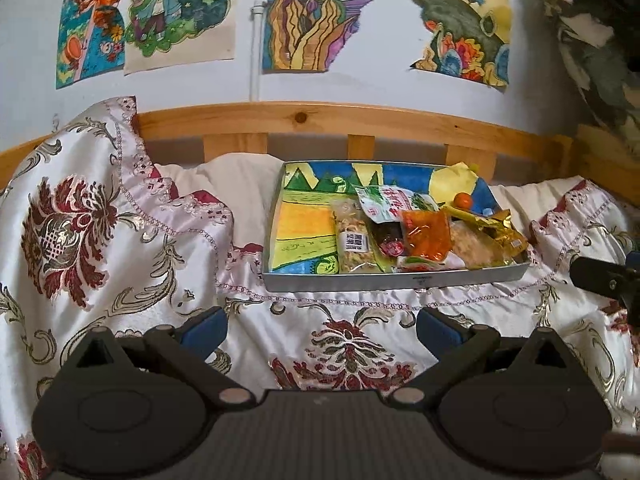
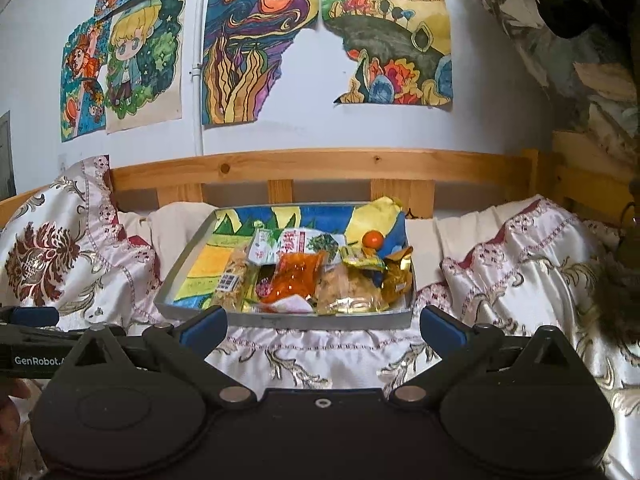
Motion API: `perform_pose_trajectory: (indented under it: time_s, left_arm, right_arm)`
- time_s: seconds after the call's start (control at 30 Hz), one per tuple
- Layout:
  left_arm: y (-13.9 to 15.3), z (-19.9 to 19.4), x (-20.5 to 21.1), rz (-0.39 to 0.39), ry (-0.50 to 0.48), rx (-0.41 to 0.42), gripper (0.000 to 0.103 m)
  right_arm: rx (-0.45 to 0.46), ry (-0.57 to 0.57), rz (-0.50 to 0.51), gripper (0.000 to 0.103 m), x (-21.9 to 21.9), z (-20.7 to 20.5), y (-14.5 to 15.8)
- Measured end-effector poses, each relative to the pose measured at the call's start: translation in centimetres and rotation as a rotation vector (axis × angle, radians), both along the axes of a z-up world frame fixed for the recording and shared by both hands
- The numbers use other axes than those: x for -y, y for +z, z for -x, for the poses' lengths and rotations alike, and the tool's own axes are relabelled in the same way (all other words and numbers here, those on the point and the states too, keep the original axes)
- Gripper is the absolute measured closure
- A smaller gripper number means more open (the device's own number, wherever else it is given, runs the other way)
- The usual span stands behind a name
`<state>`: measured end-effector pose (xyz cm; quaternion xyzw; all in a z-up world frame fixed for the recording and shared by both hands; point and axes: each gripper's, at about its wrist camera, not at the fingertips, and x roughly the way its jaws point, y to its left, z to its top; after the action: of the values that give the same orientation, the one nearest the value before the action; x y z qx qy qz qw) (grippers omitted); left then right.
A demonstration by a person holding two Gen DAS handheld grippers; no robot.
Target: Organize snacks
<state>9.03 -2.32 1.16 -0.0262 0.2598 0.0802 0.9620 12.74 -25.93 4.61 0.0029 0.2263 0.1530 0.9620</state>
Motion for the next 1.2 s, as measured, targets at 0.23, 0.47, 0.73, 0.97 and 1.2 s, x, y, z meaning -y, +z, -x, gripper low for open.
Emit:
perform_pose_trajectory:
  time_s: [0.23,0.47,0.73,0.97,1.2]
  left_arm:
    - [-0.4,0.2,-0.3,0.007,0.015,-0.009,0.001]
    - [-1.0,0.6,-1.0,0.033,0.035,-0.03,0.001]
    - [-1.4,1.0,-1.0,0.039,0.027,-0.035,0.001]
    - [-1.7,1.0,-1.1,0.044,0.03,-0.044,0.001]
    - [-1.8,1.0,-1.2,0.047,0.041,-0.051,0.001]
  right_arm:
    - [-0.028,0.01,0.019,0.001,-0.3,0.2,-1.0]
    - [-0.058,0.015,0.025,0.001,-0.5,-0.1,-1.9]
    - [-0.105,0.029,0.027,0.001,-1.0,-0.1,-2.6]
    - [-0.116,0.028,0.029,0.001,-1.1,-0.2,-3.0]
    - [-0.153,0.047,0.046,0.001,-1.5,-0.4,-3.7]
